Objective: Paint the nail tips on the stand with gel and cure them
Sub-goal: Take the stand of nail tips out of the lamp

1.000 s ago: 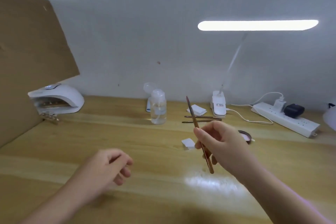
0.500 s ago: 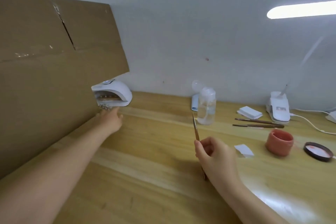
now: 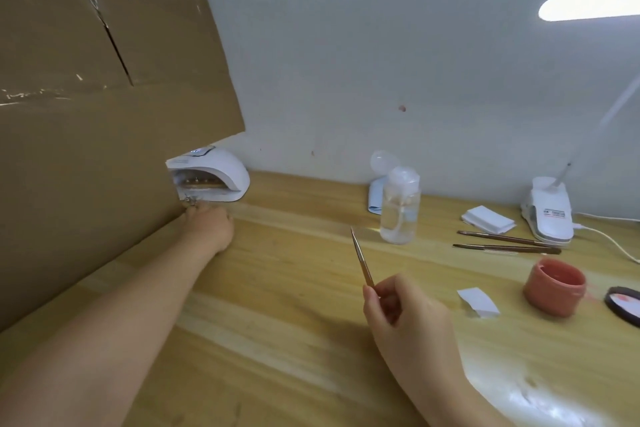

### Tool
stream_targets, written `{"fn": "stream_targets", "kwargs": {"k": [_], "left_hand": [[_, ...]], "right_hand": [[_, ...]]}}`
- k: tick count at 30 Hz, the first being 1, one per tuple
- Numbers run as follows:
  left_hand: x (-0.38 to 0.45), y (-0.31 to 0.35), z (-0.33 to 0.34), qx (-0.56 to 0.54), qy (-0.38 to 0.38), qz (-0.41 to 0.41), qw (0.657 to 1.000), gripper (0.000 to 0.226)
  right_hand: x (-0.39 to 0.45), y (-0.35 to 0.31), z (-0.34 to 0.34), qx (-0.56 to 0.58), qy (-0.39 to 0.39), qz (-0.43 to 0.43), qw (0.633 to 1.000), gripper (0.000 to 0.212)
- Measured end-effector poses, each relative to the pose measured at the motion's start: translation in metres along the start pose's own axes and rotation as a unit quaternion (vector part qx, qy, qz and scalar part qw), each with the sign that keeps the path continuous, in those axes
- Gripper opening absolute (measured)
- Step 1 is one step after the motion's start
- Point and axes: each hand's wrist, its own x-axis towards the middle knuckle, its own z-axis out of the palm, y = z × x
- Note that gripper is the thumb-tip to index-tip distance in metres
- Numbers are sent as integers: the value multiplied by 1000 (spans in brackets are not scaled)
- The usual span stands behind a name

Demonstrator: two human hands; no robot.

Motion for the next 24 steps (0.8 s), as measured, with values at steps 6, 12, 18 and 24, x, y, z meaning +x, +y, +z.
{"fn": "stream_targets", "kwargs": {"k": [6, 12, 18, 24], "left_hand": [[-34, 14, -10, 98, 59, 157, 981, 51], [-78, 30, -16, 24, 173, 258, 950, 24], [-11, -7, -41, 26, 104, 71, 992, 55], [14, 3, -46, 273, 12, 365, 890, 73]], "right_hand": [[0, 2, 0, 0, 7, -15, 1000, 26], [0, 2, 0, 5, 5, -13, 1000, 29], [0, 2, -1, 6, -3, -4, 1000, 25], [2, 1, -2, 11, -11, 5, 1000, 25]]}}
